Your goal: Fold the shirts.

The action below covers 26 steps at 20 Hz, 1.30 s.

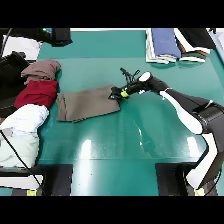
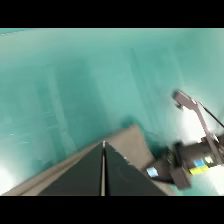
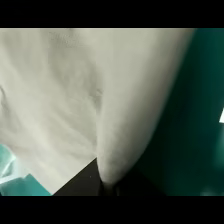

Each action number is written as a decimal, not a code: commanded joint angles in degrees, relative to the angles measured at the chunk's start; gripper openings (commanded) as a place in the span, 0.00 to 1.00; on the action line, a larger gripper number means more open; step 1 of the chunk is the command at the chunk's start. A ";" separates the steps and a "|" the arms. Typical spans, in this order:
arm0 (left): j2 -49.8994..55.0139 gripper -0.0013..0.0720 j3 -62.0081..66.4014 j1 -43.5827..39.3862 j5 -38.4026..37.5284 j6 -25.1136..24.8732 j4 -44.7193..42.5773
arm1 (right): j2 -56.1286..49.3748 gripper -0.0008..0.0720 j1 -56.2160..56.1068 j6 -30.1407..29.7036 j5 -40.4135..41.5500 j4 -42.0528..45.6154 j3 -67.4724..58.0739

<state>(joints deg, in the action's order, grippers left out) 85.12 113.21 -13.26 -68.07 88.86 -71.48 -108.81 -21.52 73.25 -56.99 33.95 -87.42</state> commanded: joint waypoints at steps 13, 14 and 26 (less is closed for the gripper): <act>0.24 0.06 -0.02 -7.23 0.70 -0.79 -1.14 | 38.42 0.03 55.84 1.70 -0.55 25.16 19.17; 0.24 0.06 -0.02 -7.23 1.22 -0.74 -1.14 | 40.02 0.03 61.22 1.73 -0.31 25.81 20.37; 0.22 0.06 -0.02 -7.23 1.90 -0.42 -1.14 | 43.21 0.09 76.65 1.64 -1.20 31.54 29.64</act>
<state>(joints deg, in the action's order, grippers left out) 85.34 113.21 -20.49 -66.00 88.44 -72.55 -65.84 55.86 74.98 -57.01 61.25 -58.74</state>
